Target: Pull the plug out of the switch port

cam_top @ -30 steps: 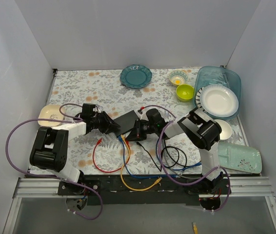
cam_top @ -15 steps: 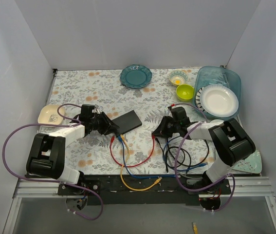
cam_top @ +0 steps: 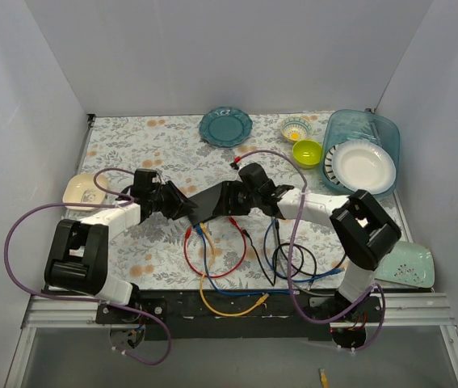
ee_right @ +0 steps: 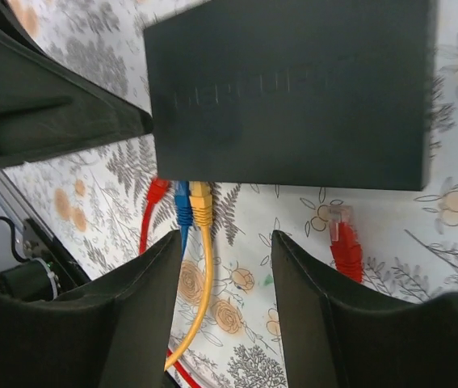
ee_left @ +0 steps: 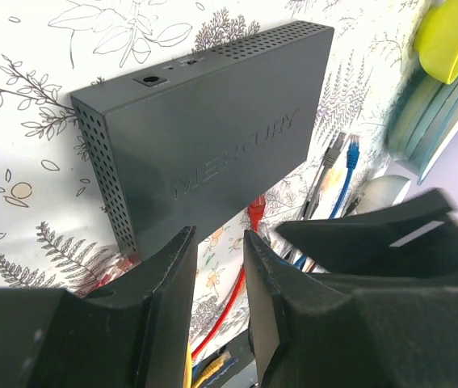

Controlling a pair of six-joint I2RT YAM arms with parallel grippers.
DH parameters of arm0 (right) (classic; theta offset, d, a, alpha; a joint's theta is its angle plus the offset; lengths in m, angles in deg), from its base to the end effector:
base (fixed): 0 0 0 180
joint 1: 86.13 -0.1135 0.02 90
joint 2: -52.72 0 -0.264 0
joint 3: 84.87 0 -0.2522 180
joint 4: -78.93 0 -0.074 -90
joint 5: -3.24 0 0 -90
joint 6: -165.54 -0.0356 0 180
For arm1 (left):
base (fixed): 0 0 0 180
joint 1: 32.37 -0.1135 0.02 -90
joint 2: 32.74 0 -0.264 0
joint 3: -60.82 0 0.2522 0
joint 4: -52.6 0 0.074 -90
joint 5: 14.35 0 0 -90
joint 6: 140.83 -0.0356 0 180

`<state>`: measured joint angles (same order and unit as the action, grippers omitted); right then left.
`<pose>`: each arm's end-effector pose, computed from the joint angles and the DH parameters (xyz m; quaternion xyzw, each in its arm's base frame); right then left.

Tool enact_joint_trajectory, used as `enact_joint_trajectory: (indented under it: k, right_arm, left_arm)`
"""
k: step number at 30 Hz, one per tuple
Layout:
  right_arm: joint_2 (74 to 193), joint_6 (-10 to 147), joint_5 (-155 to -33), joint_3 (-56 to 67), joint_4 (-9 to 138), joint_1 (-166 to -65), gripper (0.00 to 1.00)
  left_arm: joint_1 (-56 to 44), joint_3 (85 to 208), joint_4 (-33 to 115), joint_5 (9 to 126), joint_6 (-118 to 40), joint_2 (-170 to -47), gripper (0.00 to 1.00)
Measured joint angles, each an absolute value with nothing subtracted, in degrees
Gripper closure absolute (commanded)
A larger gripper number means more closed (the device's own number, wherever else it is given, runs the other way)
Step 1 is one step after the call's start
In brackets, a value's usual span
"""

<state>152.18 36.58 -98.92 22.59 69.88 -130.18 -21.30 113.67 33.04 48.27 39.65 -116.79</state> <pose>0.2653 0.2670 0.1958 -0.0874 0.8829 0.3700 0.2757 0.2669 -0.0689 0.1636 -0.5235 0.7549 -0.3937 0.0336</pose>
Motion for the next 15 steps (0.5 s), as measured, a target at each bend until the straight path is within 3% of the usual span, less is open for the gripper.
enact_joint_trajectory:
  k: [15]
  right_arm:
    - [165.41,32.17,-108.74,18.26,74.84,-133.05,0.51]
  left_arm:
    - [-21.34,114.41,33.25,47.79,40.02,-120.79,0.71]
